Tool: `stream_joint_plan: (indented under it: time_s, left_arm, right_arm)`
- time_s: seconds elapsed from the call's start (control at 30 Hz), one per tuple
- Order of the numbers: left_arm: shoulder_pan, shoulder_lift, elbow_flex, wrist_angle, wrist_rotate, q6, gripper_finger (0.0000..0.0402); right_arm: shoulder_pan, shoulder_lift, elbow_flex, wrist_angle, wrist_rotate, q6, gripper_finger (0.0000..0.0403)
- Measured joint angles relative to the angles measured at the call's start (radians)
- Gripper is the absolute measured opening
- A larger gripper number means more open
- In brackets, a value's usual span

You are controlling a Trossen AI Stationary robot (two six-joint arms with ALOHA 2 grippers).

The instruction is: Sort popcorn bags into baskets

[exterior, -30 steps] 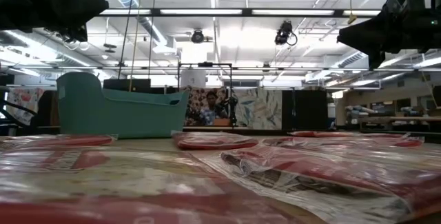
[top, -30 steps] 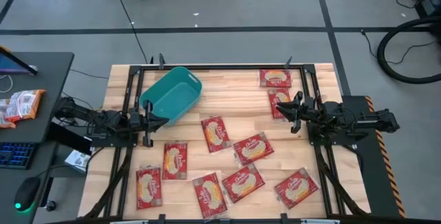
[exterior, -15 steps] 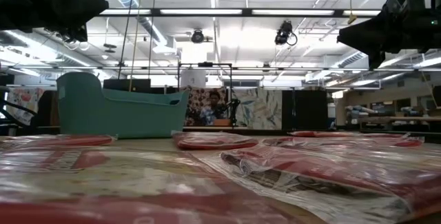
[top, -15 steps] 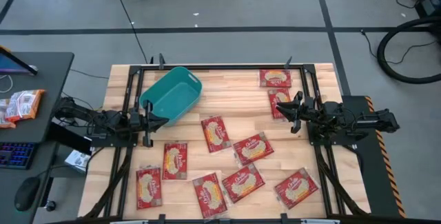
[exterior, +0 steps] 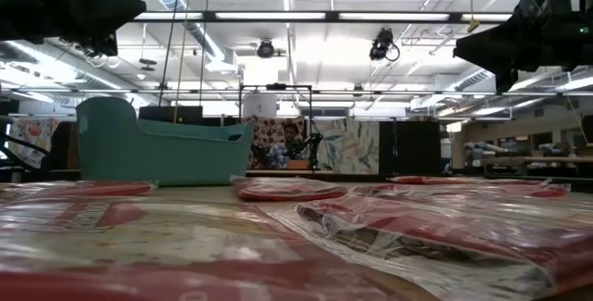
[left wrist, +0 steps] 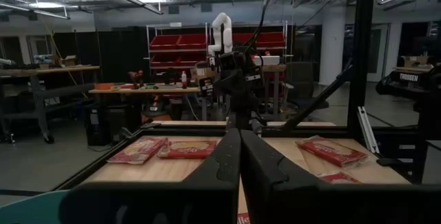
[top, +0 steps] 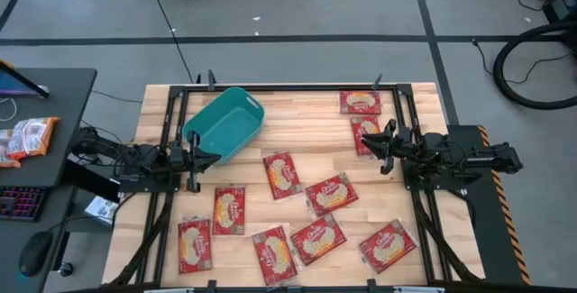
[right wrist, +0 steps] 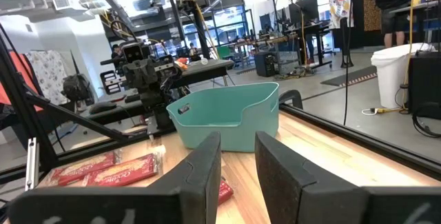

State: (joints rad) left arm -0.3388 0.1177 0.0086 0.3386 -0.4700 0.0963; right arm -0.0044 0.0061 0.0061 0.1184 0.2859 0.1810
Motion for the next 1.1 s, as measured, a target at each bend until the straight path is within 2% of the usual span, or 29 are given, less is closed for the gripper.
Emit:
stream_joint_plan:
  time_s: [0.17,0.3,0.43,0.63,0.7,0.77,0.9,1.0,1.1]
  left_arm:
    - [0.000,0.000,0.000,0.000,0.000,-0.007,0.0009]
    - [0.000,0.000,0.000,0.009,0.000,-0.071,0.0009]
    - [0.000,0.000,0.000,0.102,0.003,-0.093,0.0009]
    - [0.000,0.000,0.000,0.184,0.066,-0.115,0.0009]
    - [0.000,0.000,0.000,0.191,0.085,-0.150,0.0009]
    - [0.000,0.000,0.007,0.170,0.086,-0.197,0.0009]
    - [0.000,0.015,0.067,0.016,0.086,-0.270,0.0009]
    - [0.003,0.063,0.114,-0.078,0.071,-0.311,0.0009]
    - [0.016,0.144,0.158,-0.104,0.065,-0.322,0.0009]
  right_arm:
    - [0.000,0.000,0.000,0.000,0.000,0.000,0.0096]
    - [0.000,0.000,0.000,0.000,0.000,0.000,0.0096]
    - [0.000,0.000,0.000,0.019,0.001,-0.006,0.0096]
    - [-0.001,0.000,0.000,0.232,0.182,0.002,0.0096]
    - [-0.003,0.000,0.000,0.300,0.202,0.006,0.0096]
    - [-0.006,0.000,0.000,0.329,0.195,0.010,0.0096]
    - [-0.006,0.000,0.000,0.329,0.148,0.017,0.0096]
    - [-0.006,0.000,0.000,0.333,0.151,0.028,0.0096]
    - [-0.006,0.000,0.000,0.340,0.152,0.036,0.0096]
